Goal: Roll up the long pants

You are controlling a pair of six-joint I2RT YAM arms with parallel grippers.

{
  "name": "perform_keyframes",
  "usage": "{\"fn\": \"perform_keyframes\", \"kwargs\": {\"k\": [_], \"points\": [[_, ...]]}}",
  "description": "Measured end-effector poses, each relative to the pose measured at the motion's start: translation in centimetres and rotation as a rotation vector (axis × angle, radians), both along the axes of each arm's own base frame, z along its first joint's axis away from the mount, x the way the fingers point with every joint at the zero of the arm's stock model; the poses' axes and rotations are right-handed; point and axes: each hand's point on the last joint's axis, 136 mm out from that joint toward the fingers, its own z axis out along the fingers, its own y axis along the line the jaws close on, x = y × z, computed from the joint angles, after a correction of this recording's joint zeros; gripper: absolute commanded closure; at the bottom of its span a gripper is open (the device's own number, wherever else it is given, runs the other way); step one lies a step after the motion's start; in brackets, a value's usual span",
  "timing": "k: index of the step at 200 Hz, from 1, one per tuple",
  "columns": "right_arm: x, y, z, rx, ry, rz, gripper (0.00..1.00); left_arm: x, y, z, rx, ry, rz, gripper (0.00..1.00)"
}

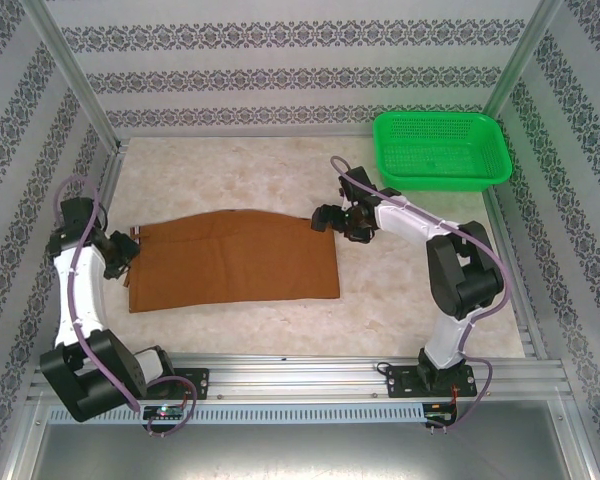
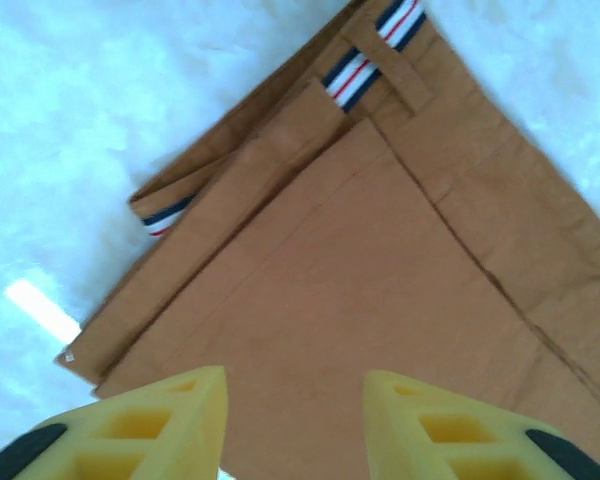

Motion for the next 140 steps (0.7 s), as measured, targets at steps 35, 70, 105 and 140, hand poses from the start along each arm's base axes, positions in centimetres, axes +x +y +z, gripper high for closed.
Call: {"fn": "perform_keyframes", "kwargs": {"k": [35, 70, 105, 140], "points": [[0.0, 0.8, -0.5, 0.035, 0.013, 0.019, 0.02, 0.6, 0.0, -3.7, -0.046, 0.09, 0.01, 0.6], [0.6, 2.3, -1.8, 0.082, 0.046, 0.051, 0.18, 2.1, -0.4, -6.6, -0.123, 0.098, 0.037, 0.61], [0.8, 2.6, -3.3, 0.089, 0.083, 0.06, 1.0, 3.8, -0.4, -6.8, -0.153, 0.061, 0.028, 0.62], [0.1, 0.1, -3.2, 0.044, 0.073, 0.033, 1.0, 5.2, -0.7, -5.5, -0.12, 0.026, -0.046, 0.53]]}}
